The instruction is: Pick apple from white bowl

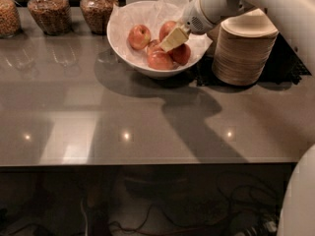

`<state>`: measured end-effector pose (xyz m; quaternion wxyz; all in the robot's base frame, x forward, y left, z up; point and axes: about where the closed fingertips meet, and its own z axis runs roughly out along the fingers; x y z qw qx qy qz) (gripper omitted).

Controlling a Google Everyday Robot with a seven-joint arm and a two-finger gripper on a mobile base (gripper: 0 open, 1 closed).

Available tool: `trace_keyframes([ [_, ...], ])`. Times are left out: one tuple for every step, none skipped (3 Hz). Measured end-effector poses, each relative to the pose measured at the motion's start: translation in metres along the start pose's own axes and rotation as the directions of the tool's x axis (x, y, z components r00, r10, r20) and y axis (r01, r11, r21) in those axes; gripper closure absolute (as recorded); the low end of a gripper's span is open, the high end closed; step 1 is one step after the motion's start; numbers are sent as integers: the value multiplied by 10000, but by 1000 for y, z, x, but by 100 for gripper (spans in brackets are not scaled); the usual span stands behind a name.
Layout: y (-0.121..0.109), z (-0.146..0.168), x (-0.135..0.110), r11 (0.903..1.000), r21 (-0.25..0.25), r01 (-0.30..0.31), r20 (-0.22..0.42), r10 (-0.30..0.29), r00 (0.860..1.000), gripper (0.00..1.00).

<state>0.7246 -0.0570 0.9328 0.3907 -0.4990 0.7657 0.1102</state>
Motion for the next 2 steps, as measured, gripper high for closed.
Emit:
trace_keyframes([
  [11,-33,1,9997,101,220,524,-225,9984,100],
  [40,-75,13,9975,-80,705,917,-695,9934,100],
])
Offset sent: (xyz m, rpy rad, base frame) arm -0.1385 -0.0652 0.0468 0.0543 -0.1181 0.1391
